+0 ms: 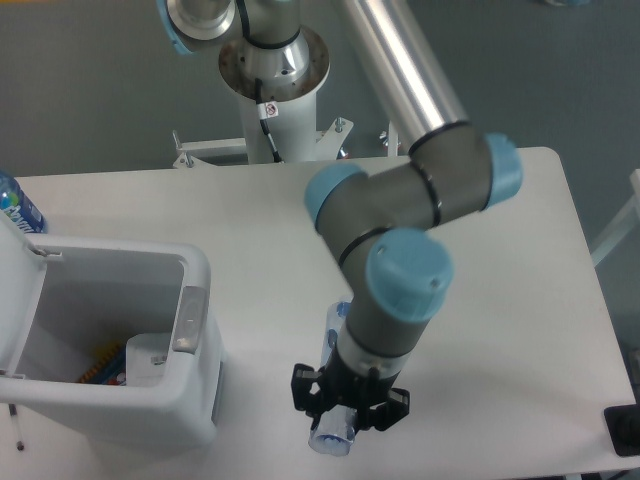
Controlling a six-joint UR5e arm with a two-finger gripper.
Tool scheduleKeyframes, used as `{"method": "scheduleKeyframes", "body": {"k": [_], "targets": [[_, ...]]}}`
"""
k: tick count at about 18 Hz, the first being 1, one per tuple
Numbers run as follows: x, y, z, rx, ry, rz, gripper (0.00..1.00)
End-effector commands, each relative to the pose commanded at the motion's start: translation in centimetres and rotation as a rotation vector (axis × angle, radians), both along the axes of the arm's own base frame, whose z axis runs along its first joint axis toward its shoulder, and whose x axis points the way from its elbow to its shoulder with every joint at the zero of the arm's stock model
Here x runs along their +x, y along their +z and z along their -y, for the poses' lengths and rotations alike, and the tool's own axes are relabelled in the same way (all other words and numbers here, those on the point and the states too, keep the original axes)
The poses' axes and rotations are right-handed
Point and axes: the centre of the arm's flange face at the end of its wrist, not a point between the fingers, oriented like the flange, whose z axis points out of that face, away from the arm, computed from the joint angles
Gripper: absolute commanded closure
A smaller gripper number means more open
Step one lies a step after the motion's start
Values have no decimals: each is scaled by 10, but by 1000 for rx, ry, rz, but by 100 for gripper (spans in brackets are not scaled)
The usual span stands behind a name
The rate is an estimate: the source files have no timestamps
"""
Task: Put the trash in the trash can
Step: 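Close the gripper around the water bottle, then lift the water bottle and carry it over the trash bin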
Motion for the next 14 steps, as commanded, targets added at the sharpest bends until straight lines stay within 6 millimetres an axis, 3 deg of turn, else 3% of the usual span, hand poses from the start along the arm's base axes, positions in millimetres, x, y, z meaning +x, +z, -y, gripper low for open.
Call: {"method": "scheduleKeyframes", "body": {"k": [9, 14], "targets": [[-4, 69, 25, 207, -12, 43, 53], [0, 101, 28, 317, -38, 25, 53]]}}
